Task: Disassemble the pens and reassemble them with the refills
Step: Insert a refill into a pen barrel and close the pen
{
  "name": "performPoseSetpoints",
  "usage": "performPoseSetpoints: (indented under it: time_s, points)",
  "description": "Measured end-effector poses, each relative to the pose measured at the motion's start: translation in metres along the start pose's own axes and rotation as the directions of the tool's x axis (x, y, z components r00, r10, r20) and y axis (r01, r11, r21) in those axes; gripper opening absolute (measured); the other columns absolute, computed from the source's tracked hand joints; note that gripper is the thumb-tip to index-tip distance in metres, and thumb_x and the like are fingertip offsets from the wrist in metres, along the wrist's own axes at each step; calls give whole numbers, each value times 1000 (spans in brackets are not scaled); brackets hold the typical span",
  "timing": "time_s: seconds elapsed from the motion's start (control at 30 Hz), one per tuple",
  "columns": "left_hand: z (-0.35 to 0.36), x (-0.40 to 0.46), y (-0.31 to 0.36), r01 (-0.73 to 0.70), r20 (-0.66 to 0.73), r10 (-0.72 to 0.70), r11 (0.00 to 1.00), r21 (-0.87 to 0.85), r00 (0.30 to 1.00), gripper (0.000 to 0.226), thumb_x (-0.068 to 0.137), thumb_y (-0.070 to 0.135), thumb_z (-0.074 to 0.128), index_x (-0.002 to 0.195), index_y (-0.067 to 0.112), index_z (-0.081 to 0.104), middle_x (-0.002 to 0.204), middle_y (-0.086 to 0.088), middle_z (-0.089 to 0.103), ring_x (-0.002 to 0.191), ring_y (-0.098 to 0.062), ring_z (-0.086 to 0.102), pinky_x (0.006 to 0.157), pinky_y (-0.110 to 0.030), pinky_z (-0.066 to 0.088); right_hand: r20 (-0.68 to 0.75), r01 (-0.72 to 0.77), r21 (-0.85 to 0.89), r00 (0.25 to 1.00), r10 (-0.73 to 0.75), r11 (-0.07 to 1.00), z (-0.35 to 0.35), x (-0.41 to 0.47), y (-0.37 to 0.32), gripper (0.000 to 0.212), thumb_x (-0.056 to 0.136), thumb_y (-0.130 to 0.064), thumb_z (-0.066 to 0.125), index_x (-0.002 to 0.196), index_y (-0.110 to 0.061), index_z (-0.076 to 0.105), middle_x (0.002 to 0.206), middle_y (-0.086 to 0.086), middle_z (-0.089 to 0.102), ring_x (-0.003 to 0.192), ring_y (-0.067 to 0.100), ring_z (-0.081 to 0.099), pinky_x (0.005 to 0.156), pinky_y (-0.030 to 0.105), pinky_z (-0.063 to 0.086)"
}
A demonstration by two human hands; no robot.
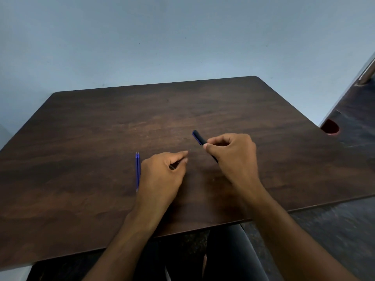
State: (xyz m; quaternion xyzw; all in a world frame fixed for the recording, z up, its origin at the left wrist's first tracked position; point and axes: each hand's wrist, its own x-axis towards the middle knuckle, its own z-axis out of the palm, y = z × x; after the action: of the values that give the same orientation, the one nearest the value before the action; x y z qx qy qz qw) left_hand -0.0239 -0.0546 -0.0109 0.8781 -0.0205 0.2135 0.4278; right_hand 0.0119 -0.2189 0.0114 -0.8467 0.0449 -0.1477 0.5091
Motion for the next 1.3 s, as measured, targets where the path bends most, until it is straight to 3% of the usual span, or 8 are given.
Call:
performPoseSetpoints:
  time_s: [0.13, 0.33, 0.4, 0.5, 0.67, 0.83, 1.1, 1.3]
  points:
    - [2, 4, -4, 36, 15, -36, 999, 18, 999, 19, 87, 24, 74, 106, 27, 78, 102, 15, 77, 97, 9, 65, 86, 0, 43, -30, 22, -196, 999, -29, 980, -7, 1, 9, 7, 86, -22, 77, 81, -20, 80, 66, -13, 69, 55, -3, 63, 44, 6, 39]
    - [3, 6, -4, 56, 51, -59, 997, 47, 997, 20, 89, 27, 72, 108, 30, 77, 102, 16, 76, 89, 12, 64, 79, 2, 43, -12, 101, -430, 993, -117, 897, 1, -4, 15, 15, 94, -25, 69, 91, -14, 79, 88, 1, 71, 70, 11, 61, 59, 17, 41]
    - [4, 6, -4, 61, 56, -65, 996, 60, 996, 20, 89, 26, 72, 108, 28, 77, 102, 14, 77, 87, 12, 63, 77, 3, 42, -17, 128, -479, 988, -155, 869, 2, -5, 18, 17, 94, -25, 68, 93, -11, 79, 95, 3, 68, 72, 10, 54, 58, 14, 36]
    - [6, 7, -2, 70, 60, -73, 997, 45, 996, 19, 89, 24, 72, 107, 28, 78, 102, 14, 77, 90, 12, 63, 81, 3, 41, -17, 154, -493, 982, -187, 856, 4, -7, 21, 16, 94, -22, 69, 93, -9, 77, 93, 0, 59, 76, 8, 49, 56, 9, 27]
    - [8, 8, 2, 69, 59, -71, 997, 28, 996, 20, 89, 23, 72, 107, 28, 78, 102, 14, 76, 91, 16, 60, 85, 4, 38, 15, 142, -433, 988, -151, 890, 5, -8, 25, 13, 90, -20, 75, 100, -12, 73, 97, -5, 51, 86, 10, 55, 70, 19, 44]
    - [7, 8, 3, 62, 73, -67, 996, 61, 995, 19, 90, 22, 72, 108, 25, 77, 105, 12, 76, 87, 17, 58, 83, 6, 37, -17, 118, -441, 990, -140, 890, 5, -7, 28, 33, 87, -29, 78, 113, -13, 67, 105, -7, 43, 95, 11, 52, 77, 22, 43]
    - [5, 8, 0, 81, 43, -83, 996, 49, 996, 18, 90, 23, 72, 107, 27, 78, 102, 13, 76, 89, 14, 62, 79, 2, 43, -3, 95, -481, 994, -110, 871, 7, -4, 30, 28, 90, -29, 75, 106, -6, 70, 98, -3, 46, 87, 12, 51, 71, 22, 40]
    - [1, 9, -6, 73, 8, -74, 996, 49, 997, 17, 90, 22, 72, 105, 25, 79, 101, 13, 77, 82, 20, 59, 77, 6, 38, 5, 95, -466, 994, -105, 880, 6, -1, 34, 29, 89, -34, 75, 103, -8, 71, 96, -3, 46, 85, 12, 50, 67, 19, 37]
